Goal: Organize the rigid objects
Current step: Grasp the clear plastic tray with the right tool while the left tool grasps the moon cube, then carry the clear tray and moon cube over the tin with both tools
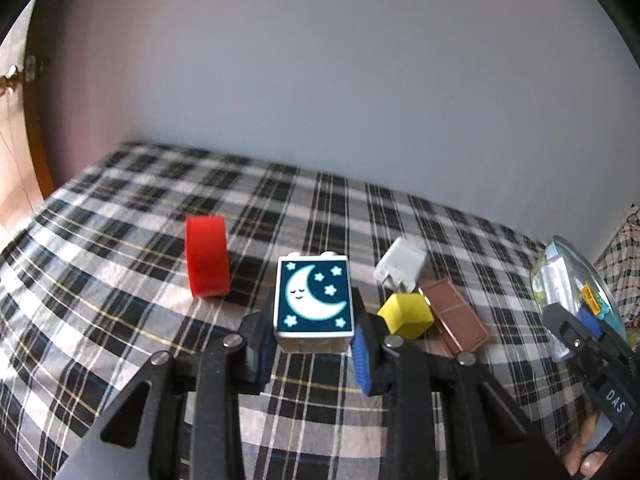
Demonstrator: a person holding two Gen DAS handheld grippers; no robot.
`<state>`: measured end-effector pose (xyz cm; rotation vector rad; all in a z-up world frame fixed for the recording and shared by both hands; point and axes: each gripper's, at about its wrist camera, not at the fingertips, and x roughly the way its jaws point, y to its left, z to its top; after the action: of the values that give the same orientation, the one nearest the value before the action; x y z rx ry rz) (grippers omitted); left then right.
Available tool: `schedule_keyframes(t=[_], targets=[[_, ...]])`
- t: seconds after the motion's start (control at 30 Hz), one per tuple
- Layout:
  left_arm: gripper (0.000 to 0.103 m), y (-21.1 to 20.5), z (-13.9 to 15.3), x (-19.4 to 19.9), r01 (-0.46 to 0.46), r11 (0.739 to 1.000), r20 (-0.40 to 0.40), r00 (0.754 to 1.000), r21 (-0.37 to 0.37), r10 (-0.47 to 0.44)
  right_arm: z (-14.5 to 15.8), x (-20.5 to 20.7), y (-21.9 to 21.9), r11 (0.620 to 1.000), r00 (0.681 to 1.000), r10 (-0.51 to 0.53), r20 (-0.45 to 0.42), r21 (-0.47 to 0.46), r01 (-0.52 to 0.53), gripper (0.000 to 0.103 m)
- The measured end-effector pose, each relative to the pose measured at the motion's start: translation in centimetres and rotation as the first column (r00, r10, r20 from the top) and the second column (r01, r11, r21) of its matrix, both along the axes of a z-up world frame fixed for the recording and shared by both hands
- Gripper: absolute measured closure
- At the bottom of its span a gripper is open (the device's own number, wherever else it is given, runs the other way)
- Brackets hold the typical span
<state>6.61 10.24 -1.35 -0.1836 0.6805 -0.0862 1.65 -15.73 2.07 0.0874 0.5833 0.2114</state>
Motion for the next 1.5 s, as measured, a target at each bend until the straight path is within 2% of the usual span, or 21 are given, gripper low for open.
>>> schedule_keyframes(t=[0.23,0.37,0.93,1.1,1.5], targets=[[0.072,-0.8,1.3,-1.5,-0.062,0.997,0.111,0.992,0.043,0.057,1.6,-1.8,1.5,0.995,0.990,-0.041,0.135,-0.086,0.053,0.045],[0.072,-1.7,1.9,-2.3,-0.063,0.994,0.162,0.986,0.084,0.049,1.6,-2.6,2.2,0.989,0.979,-0.055,0.195,-0.121,0.080,0.045],[0.072,-6.6,2.6,-4.3,-0.003,0.985,0.246,0.969,0.171,-0.039,1.6,-3.8,1.4,0.984,0.969,-0.077,0.234,-0.139,0.112,0.045],[0.072,-7.4,2.5,-4.4,0.014,0.990,0.242,0.969,0.143,-0.048,1.7,-4.8,0.7,0.977,0.962,-0.090,0.258,-0.162,0.135,0.045],[0.072,-10.8,2.5,-5.1,0.053,0.989,0.246,0.965,0.137,-0.086,1.9,-5.9,-1.4,0.971,0.954,-0.125,0.271,-0.166,0.174,0.045]])
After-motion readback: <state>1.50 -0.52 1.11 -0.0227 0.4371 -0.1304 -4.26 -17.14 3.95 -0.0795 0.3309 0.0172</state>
